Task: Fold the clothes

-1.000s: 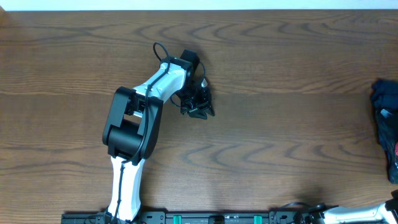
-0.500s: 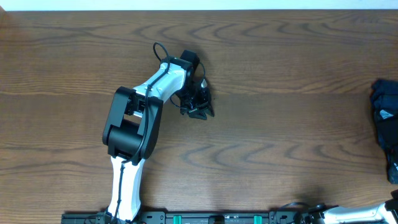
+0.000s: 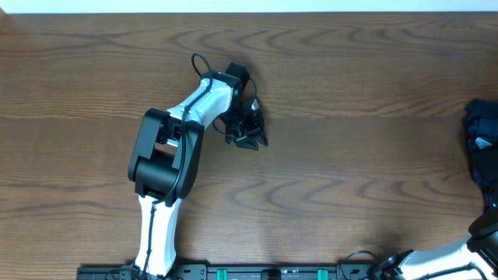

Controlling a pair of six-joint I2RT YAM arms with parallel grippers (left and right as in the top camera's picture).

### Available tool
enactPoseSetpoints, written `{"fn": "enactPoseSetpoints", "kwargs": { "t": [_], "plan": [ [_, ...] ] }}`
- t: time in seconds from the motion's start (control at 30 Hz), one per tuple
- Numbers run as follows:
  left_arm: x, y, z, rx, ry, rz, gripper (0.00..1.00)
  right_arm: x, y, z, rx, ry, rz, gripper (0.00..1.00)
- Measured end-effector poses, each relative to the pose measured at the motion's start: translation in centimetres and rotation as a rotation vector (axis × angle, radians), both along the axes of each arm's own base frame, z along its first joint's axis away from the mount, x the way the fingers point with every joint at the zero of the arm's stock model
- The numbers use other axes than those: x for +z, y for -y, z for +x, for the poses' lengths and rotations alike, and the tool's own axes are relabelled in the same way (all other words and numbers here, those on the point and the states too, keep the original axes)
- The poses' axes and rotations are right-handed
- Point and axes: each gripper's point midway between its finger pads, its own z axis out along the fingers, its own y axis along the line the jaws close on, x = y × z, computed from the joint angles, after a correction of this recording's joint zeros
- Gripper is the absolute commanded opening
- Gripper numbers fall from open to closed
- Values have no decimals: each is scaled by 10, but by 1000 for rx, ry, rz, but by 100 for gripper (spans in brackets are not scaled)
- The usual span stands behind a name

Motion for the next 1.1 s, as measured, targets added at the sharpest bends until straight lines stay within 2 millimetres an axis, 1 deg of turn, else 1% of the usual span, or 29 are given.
{"fn": "enactPoseSetpoints", "kwargs": {
  "t": [0.07, 0.13, 0.2, 0.27, 0.3, 0.37, 0.63, 0.77, 0.87, 0.97, 1.1],
  "plan": [
    [0, 0, 0, 0, -1, 0, 31, -2, 9, -14, -45, -31, 1, 1],
    [0, 0, 0, 0, -1, 1, 30, -6, 18, -34, -97, -87, -4, 1],
    [0, 0, 0, 0, -1, 1, 31, -11, 30, -65, -174, -186, -19, 1],
    [0, 0, 0, 0, -1, 1, 31, -14, 37, -89, -237, -265, -28, 1],
    [0, 0, 0, 0, 0, 0, 31, -15, 42, -98, -264, -294, -41, 1],
    [0, 0, 0, 0, 1, 0, 31, -15, 48, -109, -298, -337, -67, 1],
    [0, 0, 0, 0, 0, 0, 31, -13, 62, -129, -387, -444, -153, 1],
    [0, 0, 0, 0, 1, 0, 31, -12, 69, -130, -407, -451, -184, 1],
    [0, 0, 0, 0, 1, 0, 31, -16, 74, -128, -409, -452, -192, 1],
    [0, 0, 0, 0, 2, -1, 31, -29, 78, -125, -398, -475, -170, 1],
    [0, 0, 1, 0, 4, -1, 31, -60, 83, -118, -368, -511, -118, 1]
  ]
}}
